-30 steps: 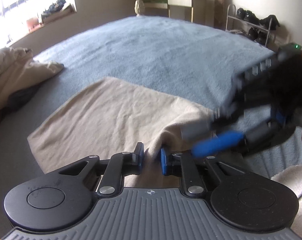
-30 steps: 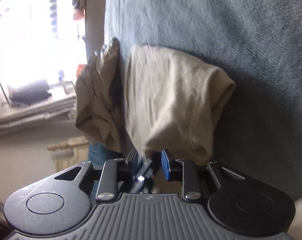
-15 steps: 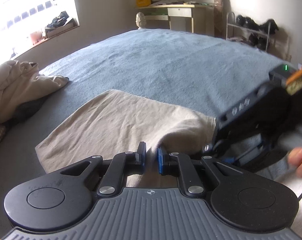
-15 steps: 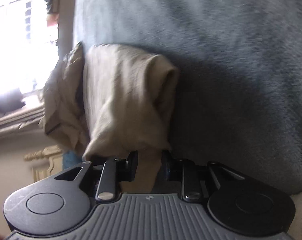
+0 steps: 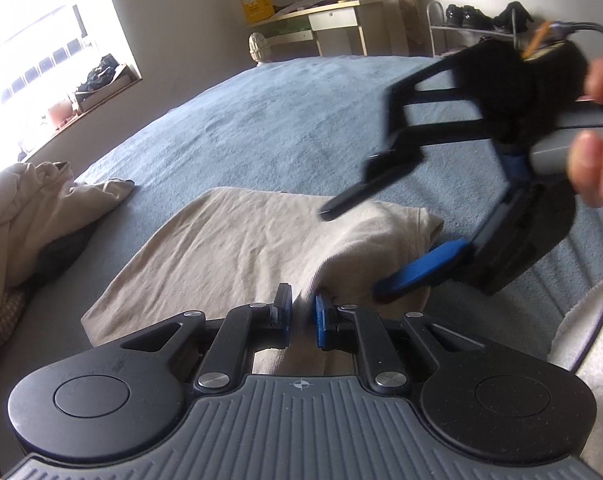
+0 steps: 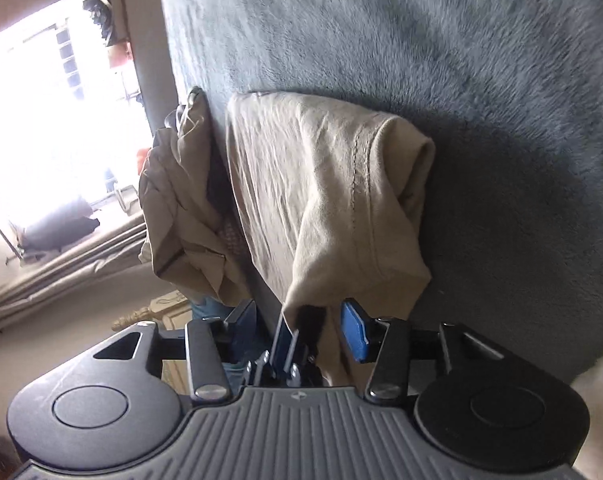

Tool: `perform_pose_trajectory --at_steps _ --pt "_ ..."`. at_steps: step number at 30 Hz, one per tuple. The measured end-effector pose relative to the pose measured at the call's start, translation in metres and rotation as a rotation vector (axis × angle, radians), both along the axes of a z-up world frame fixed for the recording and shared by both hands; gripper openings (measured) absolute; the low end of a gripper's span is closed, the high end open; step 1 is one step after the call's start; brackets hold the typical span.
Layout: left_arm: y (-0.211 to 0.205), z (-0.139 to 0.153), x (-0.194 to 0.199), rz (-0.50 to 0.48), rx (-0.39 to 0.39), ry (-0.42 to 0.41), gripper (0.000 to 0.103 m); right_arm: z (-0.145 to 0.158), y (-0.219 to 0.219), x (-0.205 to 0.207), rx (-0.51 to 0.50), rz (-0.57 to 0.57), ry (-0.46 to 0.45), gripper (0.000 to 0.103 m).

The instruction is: Fold clothes

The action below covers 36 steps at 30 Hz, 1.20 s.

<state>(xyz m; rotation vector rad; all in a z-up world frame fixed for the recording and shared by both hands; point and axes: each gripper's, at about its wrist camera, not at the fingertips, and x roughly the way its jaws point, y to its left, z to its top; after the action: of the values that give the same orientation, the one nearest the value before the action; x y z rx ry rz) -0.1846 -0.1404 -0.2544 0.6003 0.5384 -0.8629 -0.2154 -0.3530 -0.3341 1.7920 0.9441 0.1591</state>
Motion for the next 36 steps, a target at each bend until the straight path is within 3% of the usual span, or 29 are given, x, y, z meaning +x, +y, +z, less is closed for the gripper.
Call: perform_pose_trajectory --at_steps 4,6,7,10,19,22,24,26,31,33,35,36 --pt "0.003 -0.003 -0.001 -0.005 0.012 -0.004 0.011 -0.008 0.007 0.02 0.002 0.006 0.031 0.055" --pt "0.006 -0.005 -0.001 -0.003 0.022 0.01 0.012 -0.005 0.01 0.028 -0.044 0.007 0.036 0.042" --pt "0.007 -0.005 -0.001 -0.005 0.029 0.015 0.013 -0.004 0.01 0.03 -0.068 0.013 0.04 0.028" --pt "0.014 -0.006 -0.003 -0.017 0.055 0.02 0.02 -0.007 0.01 0.026 -0.083 0.008 0.044 0.015" --pt "0.037 -0.012 -0.002 0.016 0.098 0.052 0.023 -0.006 0.003 0.009 -0.139 0.016 -0.013 0.013" --pt "0.041 -0.006 -0.008 0.02 0.088 -0.011 0.017 0.005 0.002 0.012 -0.201 0.046 -0.085 0.01" --pt "0.043 -0.005 -0.013 0.011 0.104 -0.051 0.017 0.016 0.001 0.014 -0.274 0.077 -0.157 0.01" --pt "0.043 -0.014 -0.012 0.007 0.138 -0.032 0.017 0.014 0.001 0.016 -0.324 0.112 -0.175 0.009" --pt "0.046 -0.016 -0.007 0.025 0.128 0.01 0.017 -0.007 -0.004 0.01 -0.201 0.084 -0.098 0.011" --pt "0.046 -0.015 -0.004 0.036 0.121 0.03 0.017 0.0 -0.007 0.003 -0.208 0.089 -0.095 0.02" --pt "0.047 -0.015 -0.003 0.042 0.117 0.036 0.018 0.01 -0.011 -0.006 -0.213 0.097 -0.106 0.044" --pt "0.047 -0.015 -0.004 0.043 0.118 0.035 0.018 0.016 -0.014 -0.013 -0.221 0.102 -0.12 0.048"
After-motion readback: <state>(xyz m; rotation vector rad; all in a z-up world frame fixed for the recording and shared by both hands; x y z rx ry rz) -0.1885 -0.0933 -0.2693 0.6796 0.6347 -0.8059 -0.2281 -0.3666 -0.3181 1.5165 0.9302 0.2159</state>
